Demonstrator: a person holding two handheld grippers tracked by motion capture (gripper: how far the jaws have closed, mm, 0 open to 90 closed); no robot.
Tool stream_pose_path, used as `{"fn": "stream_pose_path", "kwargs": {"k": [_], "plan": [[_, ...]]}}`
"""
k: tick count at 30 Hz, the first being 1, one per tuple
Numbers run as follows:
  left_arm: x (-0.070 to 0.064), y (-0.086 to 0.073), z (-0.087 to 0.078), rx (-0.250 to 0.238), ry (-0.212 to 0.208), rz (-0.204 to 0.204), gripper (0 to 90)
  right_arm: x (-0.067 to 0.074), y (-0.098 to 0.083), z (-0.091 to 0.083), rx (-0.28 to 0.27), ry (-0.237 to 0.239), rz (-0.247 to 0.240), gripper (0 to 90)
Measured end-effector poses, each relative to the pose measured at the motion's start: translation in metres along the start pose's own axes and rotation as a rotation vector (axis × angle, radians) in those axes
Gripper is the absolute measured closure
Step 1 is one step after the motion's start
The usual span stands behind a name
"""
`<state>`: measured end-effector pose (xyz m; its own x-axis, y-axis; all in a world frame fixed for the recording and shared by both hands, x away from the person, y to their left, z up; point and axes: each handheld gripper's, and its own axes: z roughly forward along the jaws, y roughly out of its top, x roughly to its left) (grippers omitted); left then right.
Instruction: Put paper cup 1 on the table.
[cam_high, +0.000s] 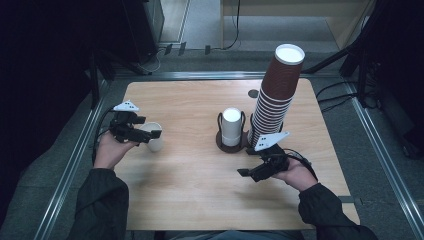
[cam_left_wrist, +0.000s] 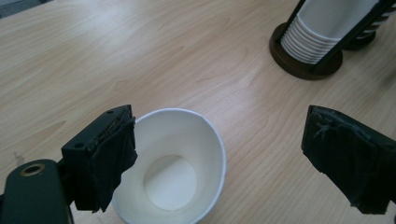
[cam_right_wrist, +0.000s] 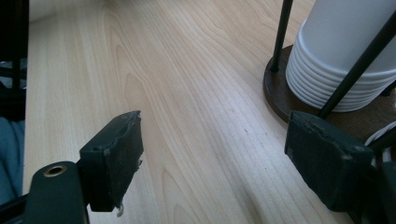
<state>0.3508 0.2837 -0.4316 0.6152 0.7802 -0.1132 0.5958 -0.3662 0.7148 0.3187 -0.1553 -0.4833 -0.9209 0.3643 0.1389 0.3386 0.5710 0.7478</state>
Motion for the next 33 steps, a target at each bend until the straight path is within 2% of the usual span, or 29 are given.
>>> {"fn": "stream_pose_path", "kwargs": {"k": [3, 5, 9, 12, 16, 18, 20, 22, 26, 29, 33], "plan": [[-0.005, 0.002, 0.0, -0.017, -0.042, -0.007, 9.8, 0.0, -0.001, 0.0, 0.025, -0.015, -0.008, 19.3], [-0.009, 0.003, 0.0, -0.022, -0.066, 0.001, 13.3, 0.0, -0.001, 0.0, 0.03, -0.013, -0.001, 19.2], [-0.017, 0.006, 0.003, -0.014, -0.077, 0.01, 13.6, 0.0, -0.001, 0.0, 0.029, -0.002, 0.018, 19.0], [-0.023, 0.006, 0.005, -0.019, -0.103, 0.006, 14.7, 0.0, -0.002, 0.001, 0.046, -0.001, 0.022, 19.1], [-0.03, 0.008, 0.009, -0.009, -0.114, 0.018, 16.4, 0.001, 0.0, 0.0, 0.041, 0.01, 0.017, 19.0], [-0.035, 0.009, 0.01, -0.017, -0.118, 0.02, 16.5, 0.001, 0.001, -0.003, 0.027, 0.003, 0.008, 19.1], [-0.04, 0.01, 0.012, -0.012, -0.128, 0.023, 16.5, 0.001, 0.002, -0.005, 0.023, -0.013, 0.002, 23.2], [-0.046, 0.011, 0.015, -0.005, -0.131, 0.041, 16.5, 0.002, 0.002, -0.008, 0.014, -0.019, -0.007, 23.5], [-0.054, 0.011, 0.02, 0.009, -0.143, 0.046, 16.5, 0.004, 0.0, -0.01, -0.001, -0.039, -0.037, 22.9], [-0.062, 0.01, 0.024, 0.025, -0.151, 0.055, 16.5, 0.006, -0.001, -0.01, -0.013, -0.059, -0.038, 22.6], [-0.074, 0.007, 0.024, 0.013, -0.164, 0.08, 16.6, 0.006, 0.0, -0.011, -0.019, -0.038, -0.019, 21.6]]}}
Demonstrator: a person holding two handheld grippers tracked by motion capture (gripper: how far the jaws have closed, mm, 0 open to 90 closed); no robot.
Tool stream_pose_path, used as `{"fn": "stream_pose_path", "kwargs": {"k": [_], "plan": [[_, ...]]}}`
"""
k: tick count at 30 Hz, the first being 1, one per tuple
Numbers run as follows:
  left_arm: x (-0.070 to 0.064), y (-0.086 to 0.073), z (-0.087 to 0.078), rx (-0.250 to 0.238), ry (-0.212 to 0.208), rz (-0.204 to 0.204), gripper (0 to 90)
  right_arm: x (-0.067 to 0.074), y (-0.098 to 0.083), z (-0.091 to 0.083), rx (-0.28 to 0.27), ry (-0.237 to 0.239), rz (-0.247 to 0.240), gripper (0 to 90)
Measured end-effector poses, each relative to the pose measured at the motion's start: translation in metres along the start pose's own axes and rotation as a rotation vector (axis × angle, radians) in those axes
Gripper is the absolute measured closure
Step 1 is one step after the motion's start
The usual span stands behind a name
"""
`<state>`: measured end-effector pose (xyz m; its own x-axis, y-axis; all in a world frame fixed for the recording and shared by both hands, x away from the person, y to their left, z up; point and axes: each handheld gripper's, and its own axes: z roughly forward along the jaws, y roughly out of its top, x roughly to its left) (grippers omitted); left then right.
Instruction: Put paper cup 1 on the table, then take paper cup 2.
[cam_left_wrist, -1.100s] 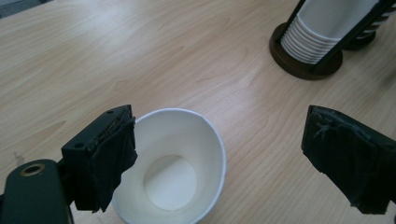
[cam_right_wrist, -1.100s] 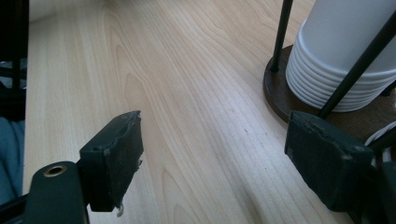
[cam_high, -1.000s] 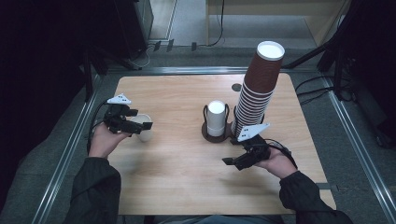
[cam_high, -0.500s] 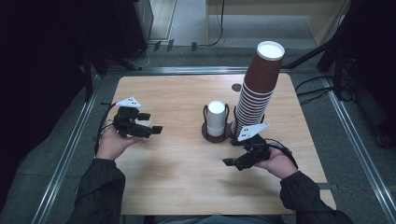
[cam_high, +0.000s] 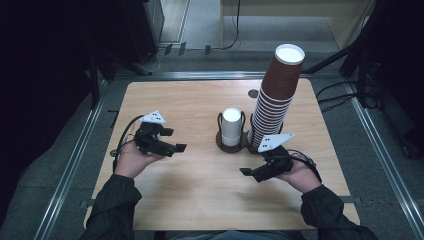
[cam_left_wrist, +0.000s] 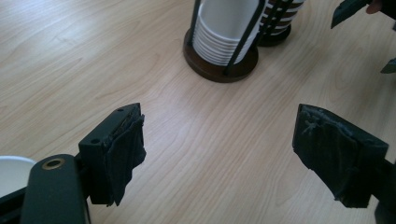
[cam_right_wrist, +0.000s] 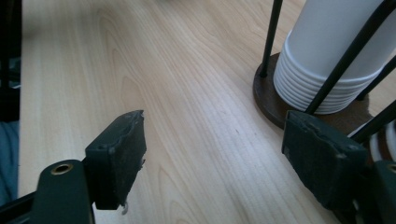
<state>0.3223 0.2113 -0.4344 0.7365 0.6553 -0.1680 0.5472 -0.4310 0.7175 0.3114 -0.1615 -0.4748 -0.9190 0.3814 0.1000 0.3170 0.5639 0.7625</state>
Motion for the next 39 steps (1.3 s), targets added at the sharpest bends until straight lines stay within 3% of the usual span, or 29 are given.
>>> {"fn": "stream_pose_path", "kwargs": {"k": [5, 9, 13, 15, 20, 26, 29, 35, 39], "plan": [[-0.013, -0.002, 0.006, 0.008, -0.012, 0.022, 16.5, -0.001, 0.001, -0.003, 0.004, 0.014, 0.011, 17.1], [-0.021, -0.005, 0.009, 0.016, -0.024, 0.036, 16.5, -0.003, 0.0, -0.005, 0.012, 0.072, 0.057, 13.8], [-0.025, -0.006, 0.013, 0.016, -0.073, 0.027, 16.5, -0.003, 0.002, -0.006, 0.026, 0.058, 0.03, 13.8], [-0.027, -0.006, 0.014, 0.024, -0.06, 0.037, 16.5, -0.003, 0.002, -0.006, 0.034, 0.049, 0.029, 13.8], [-0.03, -0.007, 0.019, 0.023, -0.075, 0.042, 16.5, -0.001, 0.003, -0.01, 0.04, 0.05, 0.019, 13.9], [-0.031, -0.009, 0.026, 0.037, -0.071, 0.042, 16.5, -0.002, 0.003, -0.013, 0.029, 0.008, 0.057, 13.8], [-0.029, -0.009, 0.028, 0.029, -0.078, 0.037, 16.5, -0.003, 0.003, -0.016, 0.035, 0.021, 0.059, 13.9], [-0.034, -0.009, 0.036, 0.054, -0.086, 0.066, 16.5, -0.005, 0.011, -0.031, 0.023, 0.025, 0.084, 14.5], [-0.035, -0.005, 0.04, 0.029, -0.107, 0.049, 16.3, -0.009, 0.012, -0.041, 0.037, 0.04, 0.083, 19.4]]}}
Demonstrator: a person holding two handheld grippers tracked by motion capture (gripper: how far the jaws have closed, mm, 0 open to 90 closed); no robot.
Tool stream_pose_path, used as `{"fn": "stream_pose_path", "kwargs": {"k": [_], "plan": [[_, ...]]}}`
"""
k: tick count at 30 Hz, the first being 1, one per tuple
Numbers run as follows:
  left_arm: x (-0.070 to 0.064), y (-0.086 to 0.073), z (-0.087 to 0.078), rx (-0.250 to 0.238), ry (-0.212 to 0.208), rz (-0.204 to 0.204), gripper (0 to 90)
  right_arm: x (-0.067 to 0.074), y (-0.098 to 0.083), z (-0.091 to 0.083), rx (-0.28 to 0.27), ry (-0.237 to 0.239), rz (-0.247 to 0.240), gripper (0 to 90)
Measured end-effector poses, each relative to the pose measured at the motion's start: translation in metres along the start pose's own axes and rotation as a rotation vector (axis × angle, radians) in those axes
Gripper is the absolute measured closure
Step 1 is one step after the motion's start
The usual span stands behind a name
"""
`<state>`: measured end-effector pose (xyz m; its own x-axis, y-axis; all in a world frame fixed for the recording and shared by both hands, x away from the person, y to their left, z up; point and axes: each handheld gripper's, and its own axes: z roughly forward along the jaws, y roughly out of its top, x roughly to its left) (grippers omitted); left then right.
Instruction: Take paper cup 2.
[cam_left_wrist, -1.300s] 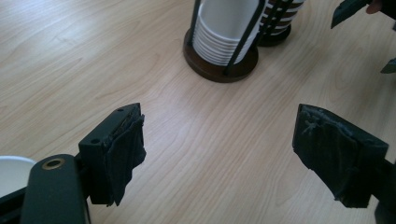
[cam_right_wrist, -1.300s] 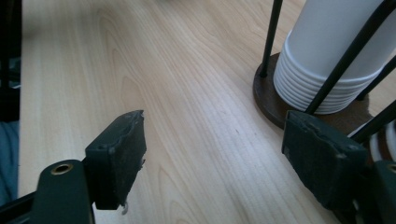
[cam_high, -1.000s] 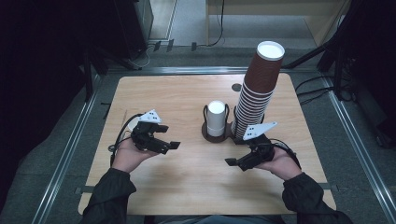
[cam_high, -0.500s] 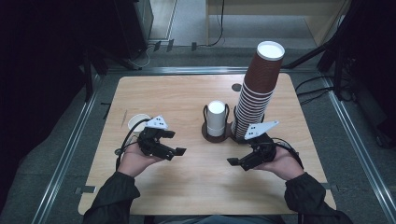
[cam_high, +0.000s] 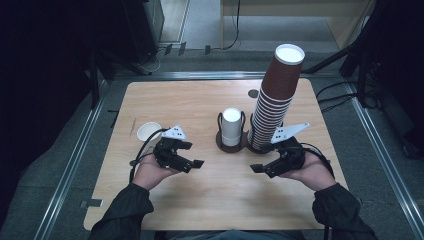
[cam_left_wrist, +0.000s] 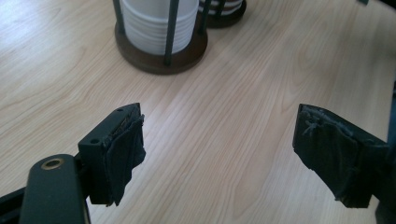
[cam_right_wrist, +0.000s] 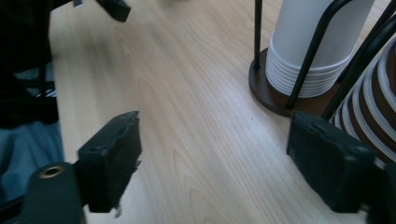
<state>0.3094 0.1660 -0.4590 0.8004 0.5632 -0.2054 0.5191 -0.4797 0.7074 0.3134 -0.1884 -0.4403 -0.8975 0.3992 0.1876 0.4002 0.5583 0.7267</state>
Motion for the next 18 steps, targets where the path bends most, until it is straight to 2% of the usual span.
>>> {"fn": "stream_pose_path", "kwargs": {"k": [1, 3, 6, 10, 12, 18], "plan": [[0.0, 0.001, 0.0, -0.003, 0.006, 0.007, 16.4, 0.001, 0.0, -0.002, -0.001, -0.001, -0.011, 19.4], [-0.002, 0.002, 0.002, -0.01, -0.009, 0.007, 16.4, 0.002, 0.002, -0.008, 0.003, -0.007, -0.025, 19.4], [-0.003, 0.002, 0.005, 0.013, -0.012, 0.018, 16.3, 0.001, 0.002, -0.017, 0.008, -0.021, -0.023, 19.5], [0.0, 0.002, 0.007, 0.012, -0.029, -0.003, 16.2, -0.001, 0.004, -0.03, 0.017, -0.044, -0.012, 19.5], [0.0, 0.002, 0.007, 0.013, -0.033, 0.0, 16.0, 0.0, 0.005, -0.037, 0.01, -0.054, -0.01, 19.5], [0.0, 0.003, 0.011, 0.033, -0.019, 0.023, 16.0, -0.005, 0.006, -0.057, 0.023, -0.085, -0.009, 19.7]]}}
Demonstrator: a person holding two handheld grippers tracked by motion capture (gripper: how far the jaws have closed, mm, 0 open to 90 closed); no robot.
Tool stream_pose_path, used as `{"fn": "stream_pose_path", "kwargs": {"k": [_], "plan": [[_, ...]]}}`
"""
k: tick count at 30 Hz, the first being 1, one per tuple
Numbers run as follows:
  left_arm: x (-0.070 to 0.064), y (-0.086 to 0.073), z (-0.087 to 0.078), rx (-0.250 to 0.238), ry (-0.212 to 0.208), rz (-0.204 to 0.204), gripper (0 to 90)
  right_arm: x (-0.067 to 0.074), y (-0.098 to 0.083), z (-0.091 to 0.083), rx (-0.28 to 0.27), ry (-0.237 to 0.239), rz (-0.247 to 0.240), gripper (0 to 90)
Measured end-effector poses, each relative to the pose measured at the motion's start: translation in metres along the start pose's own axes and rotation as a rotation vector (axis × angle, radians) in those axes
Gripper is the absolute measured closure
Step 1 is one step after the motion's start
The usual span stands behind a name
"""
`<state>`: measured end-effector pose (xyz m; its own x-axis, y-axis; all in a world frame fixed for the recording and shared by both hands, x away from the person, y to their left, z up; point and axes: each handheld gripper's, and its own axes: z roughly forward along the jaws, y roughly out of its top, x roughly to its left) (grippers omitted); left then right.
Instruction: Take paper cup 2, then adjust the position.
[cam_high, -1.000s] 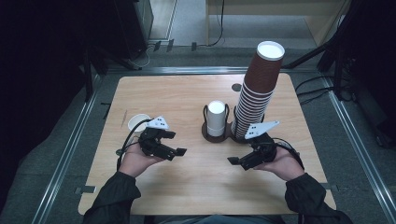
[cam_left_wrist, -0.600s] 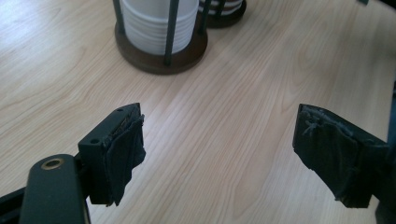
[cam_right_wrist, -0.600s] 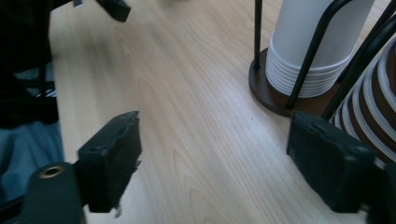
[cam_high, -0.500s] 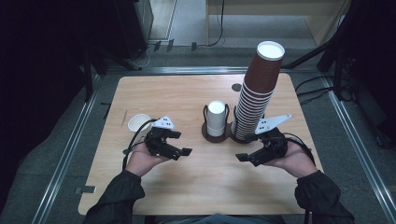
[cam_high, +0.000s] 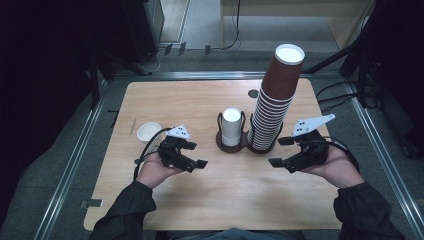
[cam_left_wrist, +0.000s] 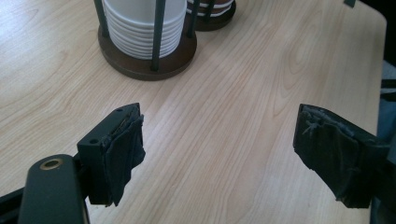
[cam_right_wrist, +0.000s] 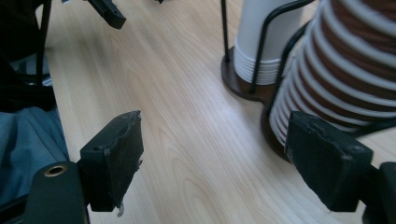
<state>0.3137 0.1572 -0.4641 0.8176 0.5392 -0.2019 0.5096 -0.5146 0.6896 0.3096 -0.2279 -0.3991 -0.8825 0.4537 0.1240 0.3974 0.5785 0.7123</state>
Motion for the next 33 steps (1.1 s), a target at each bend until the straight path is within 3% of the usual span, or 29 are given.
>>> {"fn": "stream_pose_path", "kwargs": {"k": [3, 7, 16, 20, 28, 33], "plan": [[-0.004, 0.002, 0.002, 0.001, 0.008, 0.032, 16.0, -0.004, 0.003, -0.012, -0.019, -0.008, 0.003, 17.6], [-0.009, 0.007, 0.003, -0.019, -0.02, 0.034, 16.1, -0.006, 0.011, -0.026, -0.026, -0.01, 0.004, 16.1], [-0.01, 0.01, 0.012, 0.03, -0.029, 0.065, 16.1, -0.019, 0.037, -0.054, -0.044, -0.061, -0.001, 16.1], [-0.011, 0.011, 0.012, 0.029, -0.052, 0.049, 16.1, -0.026, 0.051, -0.062, -0.057, -0.048, -0.001, 16.5], [-0.013, 0.011, 0.013, 0.032, -0.053, 0.063, 16.2, -0.037, 0.078, -0.071, -0.065, -0.077, -0.018, 16.4], [-0.016, 0.011, 0.012, 0.027, -0.07, 0.079, 16.3, -0.044, 0.092, -0.075, -0.056, -0.07, -0.011, 15.3]]}}
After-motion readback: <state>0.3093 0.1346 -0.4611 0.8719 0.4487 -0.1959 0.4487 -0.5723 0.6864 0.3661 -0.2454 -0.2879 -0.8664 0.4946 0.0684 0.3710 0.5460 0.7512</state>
